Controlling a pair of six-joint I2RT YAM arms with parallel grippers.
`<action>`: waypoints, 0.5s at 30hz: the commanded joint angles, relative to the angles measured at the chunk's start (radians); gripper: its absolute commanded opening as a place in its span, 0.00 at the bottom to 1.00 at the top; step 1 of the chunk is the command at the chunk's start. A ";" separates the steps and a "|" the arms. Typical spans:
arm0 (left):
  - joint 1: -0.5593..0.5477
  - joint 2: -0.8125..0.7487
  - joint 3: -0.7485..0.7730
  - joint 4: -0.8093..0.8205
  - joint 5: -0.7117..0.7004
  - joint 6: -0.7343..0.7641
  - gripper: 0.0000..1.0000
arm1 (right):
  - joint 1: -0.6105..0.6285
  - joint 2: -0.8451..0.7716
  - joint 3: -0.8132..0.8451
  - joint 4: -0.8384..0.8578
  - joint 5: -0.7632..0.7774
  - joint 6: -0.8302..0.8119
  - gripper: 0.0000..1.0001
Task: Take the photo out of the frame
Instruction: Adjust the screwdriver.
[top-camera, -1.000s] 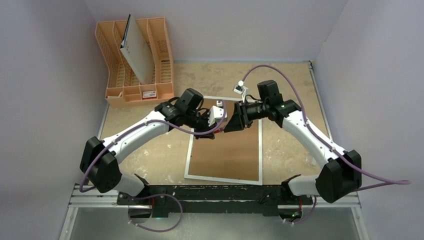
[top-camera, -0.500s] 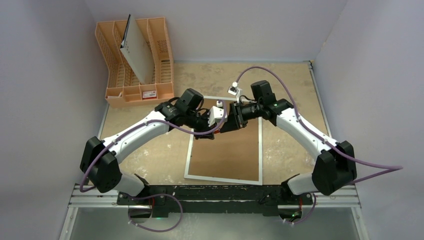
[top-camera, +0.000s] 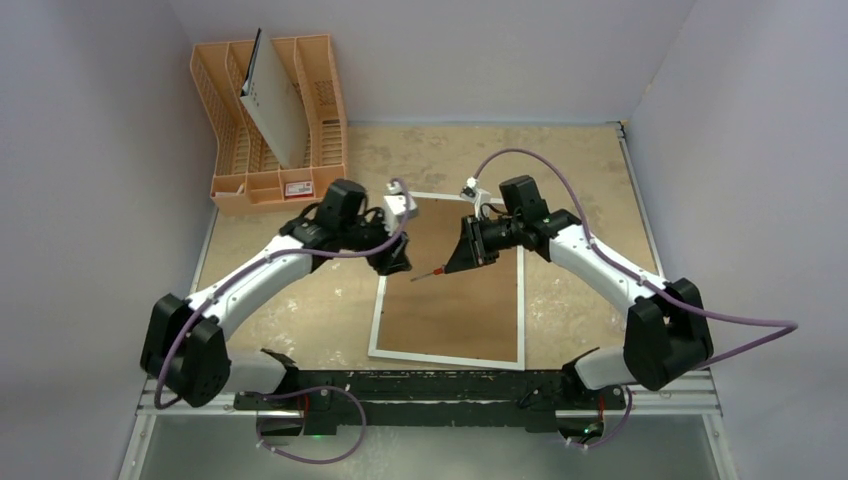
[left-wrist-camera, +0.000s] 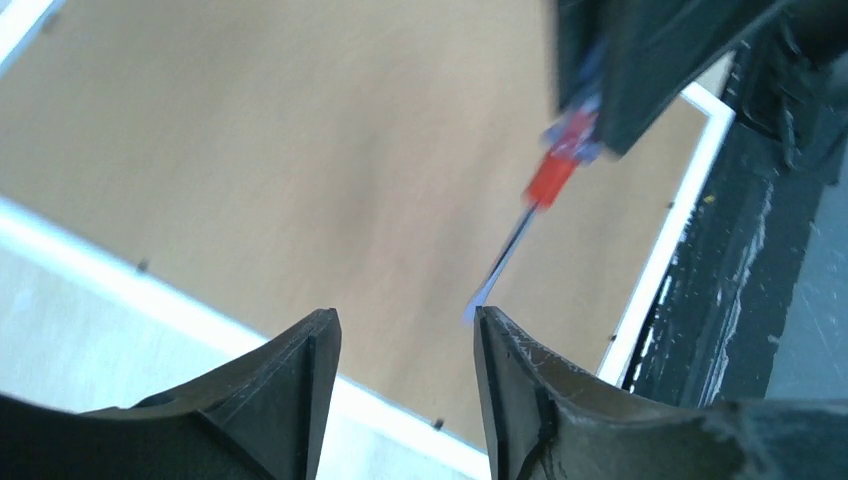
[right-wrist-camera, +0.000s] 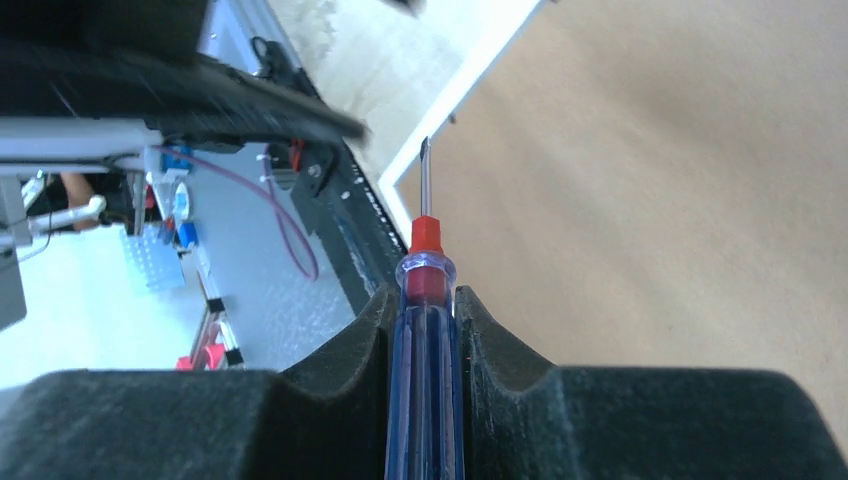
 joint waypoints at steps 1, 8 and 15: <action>0.166 -0.181 -0.183 0.244 0.063 -0.226 0.56 | 0.007 -0.053 -0.078 0.108 0.119 0.085 0.00; 0.259 -0.274 -0.342 0.327 -0.073 -0.473 0.58 | 0.029 -0.073 -0.183 0.217 0.144 0.191 0.00; 0.271 -0.283 -0.514 0.411 -0.168 -0.709 0.54 | 0.144 -0.174 -0.326 0.388 0.219 0.320 0.00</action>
